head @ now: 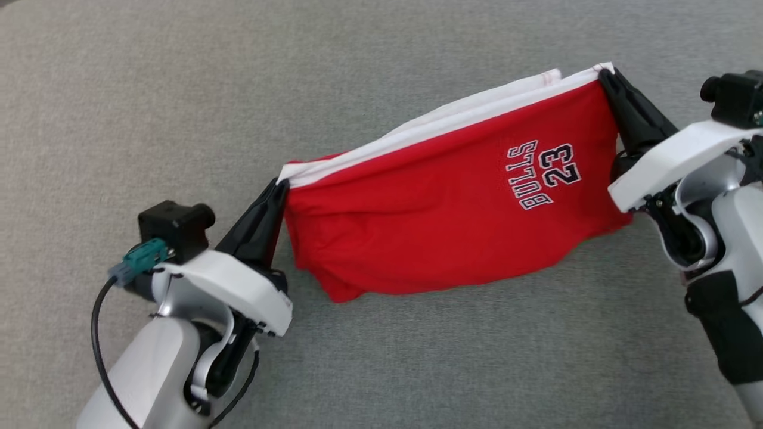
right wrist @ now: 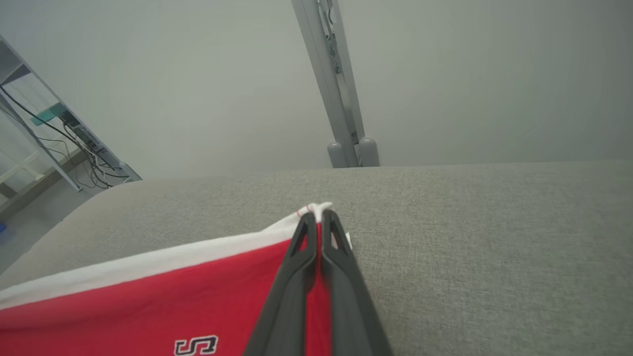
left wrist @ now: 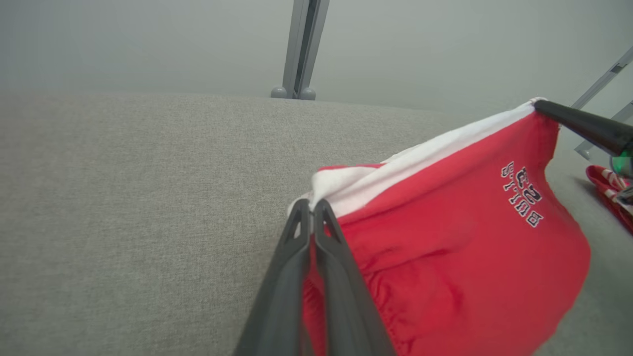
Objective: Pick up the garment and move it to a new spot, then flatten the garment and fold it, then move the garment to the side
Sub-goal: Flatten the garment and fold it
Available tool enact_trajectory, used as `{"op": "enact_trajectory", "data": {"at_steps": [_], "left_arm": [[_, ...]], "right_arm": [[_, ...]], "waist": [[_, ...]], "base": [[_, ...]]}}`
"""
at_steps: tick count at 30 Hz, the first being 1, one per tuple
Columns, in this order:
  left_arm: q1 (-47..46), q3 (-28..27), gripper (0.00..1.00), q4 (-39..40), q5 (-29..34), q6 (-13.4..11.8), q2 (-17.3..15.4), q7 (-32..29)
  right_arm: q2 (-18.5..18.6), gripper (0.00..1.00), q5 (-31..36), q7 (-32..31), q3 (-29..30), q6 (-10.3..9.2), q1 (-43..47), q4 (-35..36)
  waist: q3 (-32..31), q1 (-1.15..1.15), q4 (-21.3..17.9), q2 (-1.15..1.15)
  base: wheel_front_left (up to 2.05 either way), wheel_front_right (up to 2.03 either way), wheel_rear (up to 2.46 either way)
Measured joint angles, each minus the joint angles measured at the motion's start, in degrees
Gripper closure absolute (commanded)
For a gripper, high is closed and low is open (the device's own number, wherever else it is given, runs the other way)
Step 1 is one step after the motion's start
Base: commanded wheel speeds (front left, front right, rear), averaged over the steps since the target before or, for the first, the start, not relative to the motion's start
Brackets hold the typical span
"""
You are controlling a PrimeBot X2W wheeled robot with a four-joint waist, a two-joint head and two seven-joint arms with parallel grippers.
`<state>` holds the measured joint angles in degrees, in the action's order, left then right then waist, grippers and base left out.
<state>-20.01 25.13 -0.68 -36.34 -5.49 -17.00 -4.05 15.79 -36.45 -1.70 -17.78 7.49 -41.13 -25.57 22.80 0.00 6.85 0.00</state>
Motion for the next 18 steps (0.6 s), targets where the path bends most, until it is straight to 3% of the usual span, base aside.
{"op": "enact_trajectory", "data": {"at_steps": [7, 11, 12, 13, 14, 18], "left_arm": [[-5.6, 1.8, 1.00, -7.3, 0.1, 2.4, 3.8, 2.3], [-6.5, 2.0, 1.00, -10.6, 0.1, 2.5, 4.9, 3.7], [-6.5, 1.9, 0.80, -11.1, 0.1, 2.6, 5.0, 4.3], [-6.5, 1.7, 0.35, -11.4, 0.1, 2.6, 5.2, 5.3], [-6.6, 1.6, 0.00, -11.8, 0.1, 2.6, 5.3, 6.0], [-6.3, 0.8, 0.00, -12.4, 0.2, 2.3, 5.4, 8.4]], "right_arm": [[1.4, 1.00, -2.7, 2.7, -5.5, 0.00, -6.6, -11.0], [1.0, 1.00, -4.8, 4.4, -7.9, 0.00, -8.3, -15.1], [0.7, 0.63, -5.5, 4.5, -8.1, 0.00, -8.5, -16.5], [0.6, 0.00, -6.3, 4.4, -8.7, -0.03, -8.7, -17.1], [0.4, 0.00, -7.0, 5.0, -9.0, -0.03, -8.7, -17.4], [0.3, 0.00, -8.4, 8.0, -10.5, -0.02, -9.0, -18.4]], "waist": [[2.8, 0.00, 3.4, 0.00], [3.4, 0.00, 3.9, 0.00], [3.3, 0.00, 3.9, 0.00], [3.1, 0.00, 3.8, 0.00], [2.9, 0.00, 3.7, 0.00], [1.9, 0.00, 3.1, 0.00]], "base": [[0.00, 0.00, 0.00], [0.00, 0.00, 0.00], [0.00, 0.00, 0.00], [0.00, 0.00, 0.00], [0.00, 0.00, 0.00], [0.00, 0.00, 0.00]]}}
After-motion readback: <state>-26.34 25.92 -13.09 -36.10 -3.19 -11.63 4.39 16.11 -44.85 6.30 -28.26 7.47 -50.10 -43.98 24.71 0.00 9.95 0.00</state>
